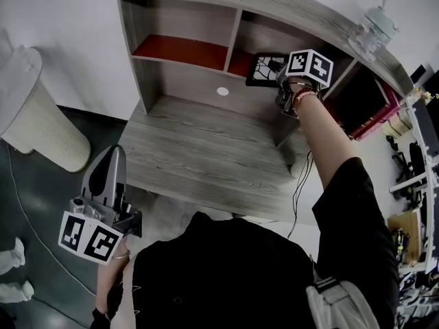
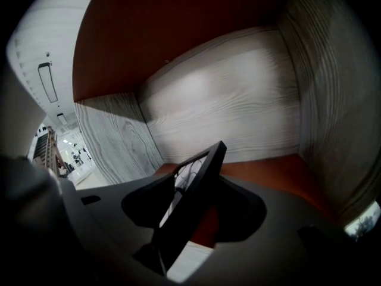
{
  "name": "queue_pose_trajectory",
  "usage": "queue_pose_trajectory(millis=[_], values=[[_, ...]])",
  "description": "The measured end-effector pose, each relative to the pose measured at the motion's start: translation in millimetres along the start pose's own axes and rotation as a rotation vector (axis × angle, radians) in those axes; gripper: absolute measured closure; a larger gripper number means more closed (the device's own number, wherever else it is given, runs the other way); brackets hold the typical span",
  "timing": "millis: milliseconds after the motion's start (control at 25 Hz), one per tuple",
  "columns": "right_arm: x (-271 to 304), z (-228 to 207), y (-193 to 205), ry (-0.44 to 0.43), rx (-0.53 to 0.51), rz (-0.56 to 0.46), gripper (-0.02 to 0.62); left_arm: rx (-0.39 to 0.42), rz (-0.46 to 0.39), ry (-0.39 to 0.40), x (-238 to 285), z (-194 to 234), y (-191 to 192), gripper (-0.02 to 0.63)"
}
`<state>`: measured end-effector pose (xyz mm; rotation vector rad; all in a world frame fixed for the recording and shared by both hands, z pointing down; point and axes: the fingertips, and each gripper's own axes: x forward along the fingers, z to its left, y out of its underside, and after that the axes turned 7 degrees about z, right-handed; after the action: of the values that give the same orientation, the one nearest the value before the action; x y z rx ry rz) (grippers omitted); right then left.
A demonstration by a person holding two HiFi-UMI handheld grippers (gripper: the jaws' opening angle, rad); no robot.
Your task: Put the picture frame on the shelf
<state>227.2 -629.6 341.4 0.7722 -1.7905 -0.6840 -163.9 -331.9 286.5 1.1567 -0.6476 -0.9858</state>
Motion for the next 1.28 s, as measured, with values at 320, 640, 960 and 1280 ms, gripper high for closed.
queue_pose_trajectory(millis=[320, 640, 960, 1280], values=[[2, -3, 0, 0.037, -0.011, -0.002, 0.383, -0.011, -0.002, -0.004, -3, 4, 3, 0.595], [5, -15, 13, 0.214, -0.183, 0.059, 0.351, -0.027, 0.005, -0.008, -3, 8, 5, 0.595], [6, -13, 12, 0.214, -0.18, 0.06, 0.348, -0.038, 0.009, -0.002, 1, 12, 8, 0.595], [7, -15, 11, 0.223, -0.17, 0.067, 0.345, -0.04, 0.009, 0.009, 5, 12, 9, 0.596]])
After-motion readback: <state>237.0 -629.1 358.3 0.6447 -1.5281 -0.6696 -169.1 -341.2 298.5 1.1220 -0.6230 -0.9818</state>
